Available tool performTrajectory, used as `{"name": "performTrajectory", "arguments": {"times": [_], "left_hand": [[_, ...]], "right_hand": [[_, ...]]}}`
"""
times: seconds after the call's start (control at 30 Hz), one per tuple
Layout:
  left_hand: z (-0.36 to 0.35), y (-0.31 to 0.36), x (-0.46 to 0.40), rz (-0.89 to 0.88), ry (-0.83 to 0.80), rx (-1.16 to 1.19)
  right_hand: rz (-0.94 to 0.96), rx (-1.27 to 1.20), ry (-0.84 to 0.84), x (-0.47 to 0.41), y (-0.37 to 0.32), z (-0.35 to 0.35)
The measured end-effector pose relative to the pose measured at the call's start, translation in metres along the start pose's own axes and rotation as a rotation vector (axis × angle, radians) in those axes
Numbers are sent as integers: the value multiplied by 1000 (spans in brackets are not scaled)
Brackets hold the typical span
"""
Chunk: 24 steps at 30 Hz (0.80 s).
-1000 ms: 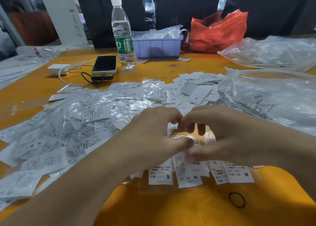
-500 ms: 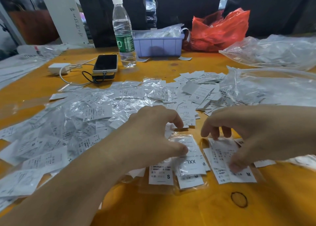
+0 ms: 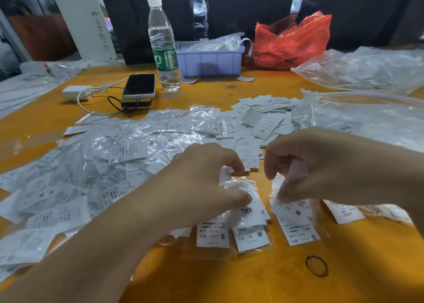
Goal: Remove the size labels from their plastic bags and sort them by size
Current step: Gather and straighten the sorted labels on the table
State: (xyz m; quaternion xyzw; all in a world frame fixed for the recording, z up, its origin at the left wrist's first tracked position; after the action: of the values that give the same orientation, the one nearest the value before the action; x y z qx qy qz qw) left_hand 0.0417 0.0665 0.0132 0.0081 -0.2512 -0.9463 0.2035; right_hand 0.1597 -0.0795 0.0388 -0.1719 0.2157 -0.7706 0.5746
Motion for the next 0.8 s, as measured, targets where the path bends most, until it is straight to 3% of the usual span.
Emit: {"name": "performTrajectory", "arguments": {"times": [0.17, 0.37, 0.67, 0.8], "left_hand": [[0, 2, 1, 7, -1, -19], [-2, 4, 2, -14, -56, -25], [18, -3, 4, -82, -121, 20], [23, -1, 3, -111, 150, 32]], "right_hand": [[98, -137, 64, -1, -1, 6], [226, -468, 71, -3, -4, 5], [114, -317, -2, -7, -10, -26], [91, -144, -29, -8, -13, -31]]}}
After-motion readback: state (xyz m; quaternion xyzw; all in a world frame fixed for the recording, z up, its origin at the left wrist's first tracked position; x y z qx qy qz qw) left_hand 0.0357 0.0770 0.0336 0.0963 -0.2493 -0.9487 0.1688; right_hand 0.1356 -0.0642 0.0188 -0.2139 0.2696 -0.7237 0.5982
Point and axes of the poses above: each hand's wrist, its own x-axis away from the middle knuckle, its own z-axis out of the back of the hand, y = z × x, the point moved 3 cm from there along -x, towards the middle knuckle, and after that the axes turned 7 degrees about z, right-handed, at the moved point
